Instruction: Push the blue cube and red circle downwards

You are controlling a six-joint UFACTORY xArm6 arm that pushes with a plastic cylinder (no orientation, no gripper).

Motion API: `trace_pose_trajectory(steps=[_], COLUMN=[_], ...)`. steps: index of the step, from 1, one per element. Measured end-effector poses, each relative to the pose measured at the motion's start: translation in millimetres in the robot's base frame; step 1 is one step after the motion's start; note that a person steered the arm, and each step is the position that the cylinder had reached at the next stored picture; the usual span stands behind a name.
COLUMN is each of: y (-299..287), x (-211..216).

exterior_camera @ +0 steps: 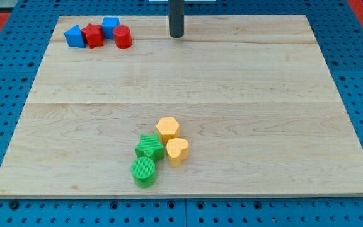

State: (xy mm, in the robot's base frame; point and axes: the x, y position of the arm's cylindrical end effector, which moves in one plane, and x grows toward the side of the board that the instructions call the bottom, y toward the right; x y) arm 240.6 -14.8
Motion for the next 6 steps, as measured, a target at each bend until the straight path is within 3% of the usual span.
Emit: trace_pose_trajectory(steps=[2, 4, 5, 6], y=[-53, -213, -184, -115], x=[-47, -48, -30, -28])
